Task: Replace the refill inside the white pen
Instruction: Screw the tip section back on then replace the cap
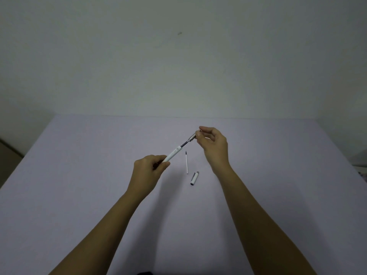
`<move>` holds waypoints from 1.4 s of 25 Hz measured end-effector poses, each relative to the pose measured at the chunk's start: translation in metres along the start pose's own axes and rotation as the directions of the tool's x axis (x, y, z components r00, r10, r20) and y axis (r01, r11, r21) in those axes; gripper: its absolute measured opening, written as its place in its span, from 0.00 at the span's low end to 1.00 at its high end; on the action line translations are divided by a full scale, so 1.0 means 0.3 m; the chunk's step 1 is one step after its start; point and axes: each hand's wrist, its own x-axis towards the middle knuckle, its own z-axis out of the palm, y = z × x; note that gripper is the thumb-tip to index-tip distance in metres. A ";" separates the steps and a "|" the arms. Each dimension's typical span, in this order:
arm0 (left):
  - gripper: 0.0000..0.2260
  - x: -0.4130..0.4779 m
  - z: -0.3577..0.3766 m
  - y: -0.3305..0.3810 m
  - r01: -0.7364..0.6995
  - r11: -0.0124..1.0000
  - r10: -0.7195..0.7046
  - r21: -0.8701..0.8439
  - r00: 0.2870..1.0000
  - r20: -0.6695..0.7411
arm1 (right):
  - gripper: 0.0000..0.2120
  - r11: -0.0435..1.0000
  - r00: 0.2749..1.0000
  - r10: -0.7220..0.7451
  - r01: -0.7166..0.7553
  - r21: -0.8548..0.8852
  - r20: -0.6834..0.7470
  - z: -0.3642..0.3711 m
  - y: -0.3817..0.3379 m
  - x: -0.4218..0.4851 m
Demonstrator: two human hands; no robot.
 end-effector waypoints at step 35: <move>0.08 0.066 -0.100 -0.007 -0.233 0.972 0.227 0.022 0.964 0.141 | 0.06 0.833 0.914 -0.211 0.353 -0.426 0.346 -0.068 -0.024 -0.045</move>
